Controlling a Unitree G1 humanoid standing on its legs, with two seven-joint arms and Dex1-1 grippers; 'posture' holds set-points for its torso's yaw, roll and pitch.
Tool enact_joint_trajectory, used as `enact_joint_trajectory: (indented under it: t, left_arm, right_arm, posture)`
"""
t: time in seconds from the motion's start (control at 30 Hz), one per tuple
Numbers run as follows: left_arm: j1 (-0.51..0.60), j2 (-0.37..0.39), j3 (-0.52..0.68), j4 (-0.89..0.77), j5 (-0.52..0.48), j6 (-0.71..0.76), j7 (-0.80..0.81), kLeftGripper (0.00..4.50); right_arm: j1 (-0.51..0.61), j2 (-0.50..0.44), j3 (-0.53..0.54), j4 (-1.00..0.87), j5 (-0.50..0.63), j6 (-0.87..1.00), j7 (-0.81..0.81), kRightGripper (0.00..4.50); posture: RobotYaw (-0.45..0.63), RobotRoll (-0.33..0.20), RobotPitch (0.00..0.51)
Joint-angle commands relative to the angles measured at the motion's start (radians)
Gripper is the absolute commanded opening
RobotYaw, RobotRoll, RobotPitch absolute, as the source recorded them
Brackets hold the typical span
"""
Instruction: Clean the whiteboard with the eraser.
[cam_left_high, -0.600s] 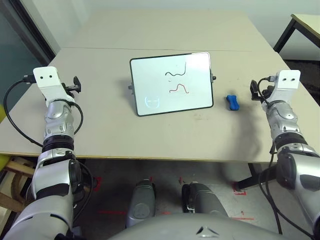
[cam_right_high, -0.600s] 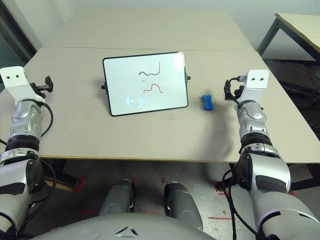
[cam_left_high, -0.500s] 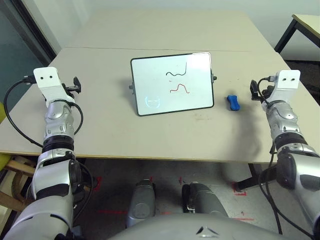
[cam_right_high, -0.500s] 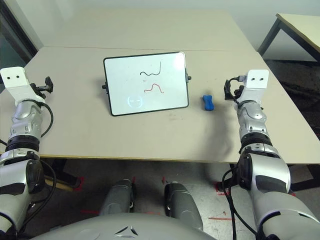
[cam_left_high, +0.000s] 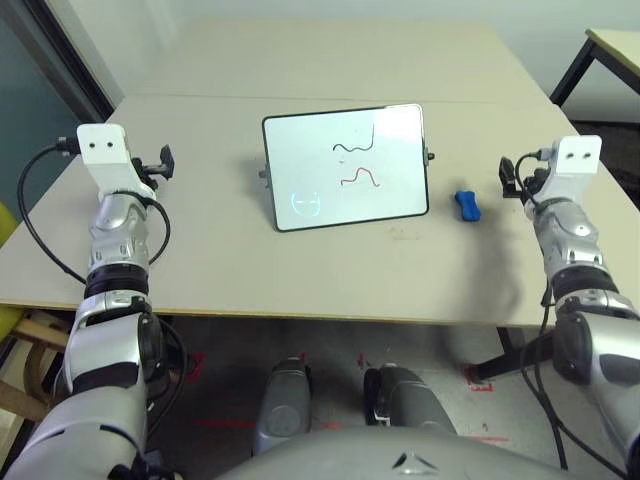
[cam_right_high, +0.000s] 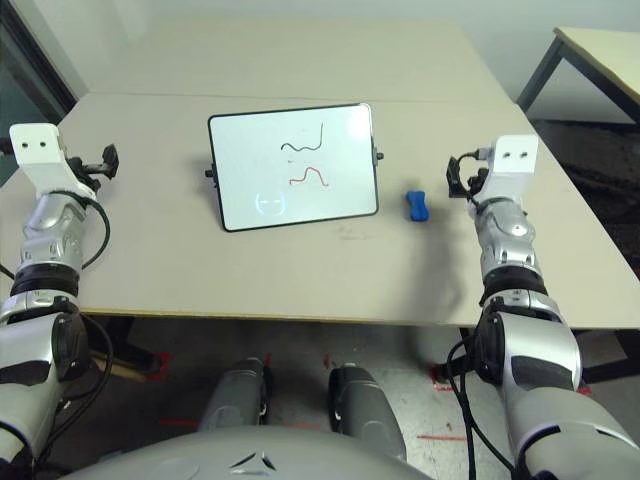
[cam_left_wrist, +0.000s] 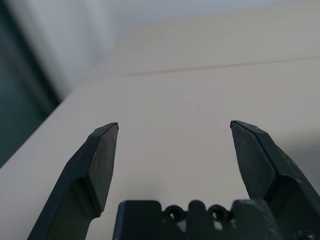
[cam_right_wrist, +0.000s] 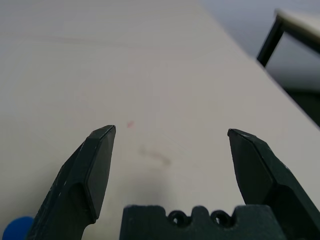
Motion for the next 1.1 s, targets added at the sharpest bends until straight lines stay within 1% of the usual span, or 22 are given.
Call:
enact_joint_trajectory:
  t: [0.03,0.07,0.1,0.17,0.2,0.27,0.33,0.43,0.57,0.67,0.9,1.1]
  left_arm:
    - [-0.037,0.044,0.0,0.018,-0.042,0.012,-0.176,4.5]
    - [-0.045,0.056,0.0,0.017,-0.056,0.027,-0.236,4.5]
    - [-0.051,0.064,0.0,0.019,-0.066,0.037,-0.275,4.5]
    - [-0.057,0.079,-0.007,0.018,-0.079,0.059,-0.36,4.5]
    - [-0.055,0.089,-0.022,0.002,-0.089,0.084,-0.441,4.5]
    - [-0.045,0.102,-0.045,-0.043,-0.116,0.139,-0.583,4.5]
    - [-0.036,0.108,-0.056,-0.087,-0.141,0.198,-0.678,4.5]
    - [-0.008,0.118,-0.086,-0.187,-0.18,0.296,-0.82,4.5]
    - [0.032,0.145,-0.121,-0.294,-0.21,0.416,-0.937,4.5]
    - [0.042,0.158,-0.137,-0.34,-0.224,0.48,-0.984,4.5]
    - [0.045,0.183,-0.164,-0.37,-0.206,0.495,-1.028,4.5]
    - [0.042,0.205,-0.175,-0.373,-0.206,0.502,-1.051,4.5]
  right_arm:
    - [-0.03,-0.031,0.071,-0.153,-0.006,0.311,0.05,4.45]
    - [-0.044,-0.039,0.092,-0.2,0.0,0.438,0.066,4.45]
    - [-0.051,-0.043,0.104,-0.237,0.005,0.527,0.073,4.45]
    - [-0.063,-0.051,0.115,-0.306,0.024,0.669,0.093,4.45]
    - [-0.084,-0.058,0.12,-0.331,0.037,0.755,0.11,4.45]
    - [-0.11,-0.068,0.13,-0.373,0.049,0.875,0.13,4.45]
    - [-0.123,-0.068,0.131,-0.394,0.053,0.934,0.13,4.45]
    - [-0.135,-0.057,0.133,-0.396,0.056,0.992,0.13,4.45]
    - [-0.133,-0.047,0.157,-0.398,0.057,1.03,0.143,4.45]
    - [-0.129,-0.036,0.176,-0.387,0.054,1.042,0.15,4.45]
    - [-0.122,-0.012,0.223,-0.355,0.039,1.025,0.163,4.45]
    - [-0.115,-0.014,0.267,-0.326,0.02,1.002,0.183,4.45]
  posture:
    - [0.28,0.0,0.047]
    - [0.28,0.0,0.048]
    - [0.28,0.0,0.048]
    - [0.28,0.0,0.051]
    - [0.28,0.0,0.05]
    - [0.28,0.0,0.045]
    - [0.27,0.0,0.046]
    - [0.27,0.0,0.046]
    - [0.28,0.0,0.047]
    - [0.3,0.0,0.052]
    - [0.31,0.0,0.053]
    - [0.31,0.0,0.054]
